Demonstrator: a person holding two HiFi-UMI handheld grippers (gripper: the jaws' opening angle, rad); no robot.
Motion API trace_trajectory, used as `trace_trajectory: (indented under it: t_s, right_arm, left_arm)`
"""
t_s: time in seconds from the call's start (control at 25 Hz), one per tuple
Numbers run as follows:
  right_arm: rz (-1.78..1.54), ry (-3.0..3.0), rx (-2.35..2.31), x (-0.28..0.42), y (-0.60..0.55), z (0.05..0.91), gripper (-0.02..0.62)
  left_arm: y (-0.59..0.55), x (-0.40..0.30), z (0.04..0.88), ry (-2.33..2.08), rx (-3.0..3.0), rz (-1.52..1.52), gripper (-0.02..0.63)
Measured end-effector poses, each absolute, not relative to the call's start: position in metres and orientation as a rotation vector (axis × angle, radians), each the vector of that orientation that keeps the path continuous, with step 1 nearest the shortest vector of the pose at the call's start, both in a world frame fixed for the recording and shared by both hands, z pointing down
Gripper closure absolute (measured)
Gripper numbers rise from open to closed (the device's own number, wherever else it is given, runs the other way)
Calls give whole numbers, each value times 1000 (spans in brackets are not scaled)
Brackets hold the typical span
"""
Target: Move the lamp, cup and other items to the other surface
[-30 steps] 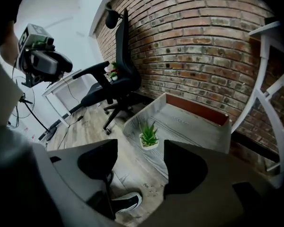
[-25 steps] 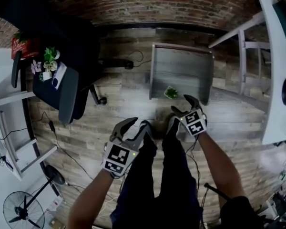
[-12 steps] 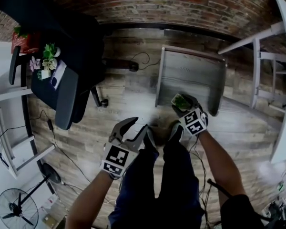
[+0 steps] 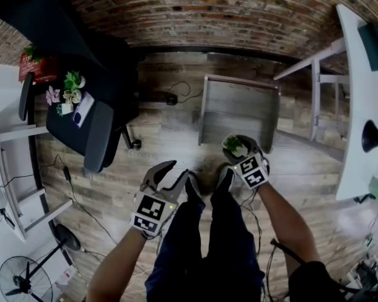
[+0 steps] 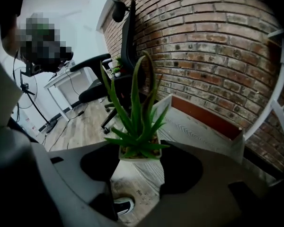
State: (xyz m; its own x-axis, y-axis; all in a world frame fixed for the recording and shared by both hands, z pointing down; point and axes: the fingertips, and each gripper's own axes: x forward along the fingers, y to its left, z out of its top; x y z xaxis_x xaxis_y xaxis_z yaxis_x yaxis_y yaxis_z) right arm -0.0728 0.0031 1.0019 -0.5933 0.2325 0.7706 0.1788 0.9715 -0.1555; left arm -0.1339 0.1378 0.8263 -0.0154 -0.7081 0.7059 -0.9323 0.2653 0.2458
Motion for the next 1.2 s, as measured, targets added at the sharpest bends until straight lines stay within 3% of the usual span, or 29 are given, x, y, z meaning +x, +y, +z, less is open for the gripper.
trace_trajectory:
  t_s: [0.32,0.72,1.2]
  right_arm:
    - [132,-2291,-117,-45,-30,871,331]
    - [340,-2317,218,61,-51,706,331]
    - [385,-2317,585,154,-97,604,331]
  left_arm:
    - [105,-117,738,-1748,1636,347,462]
    - [93,-77,618,-1710,1772,315,462]
    - [78,-47,558,-1655,1945,305,462]
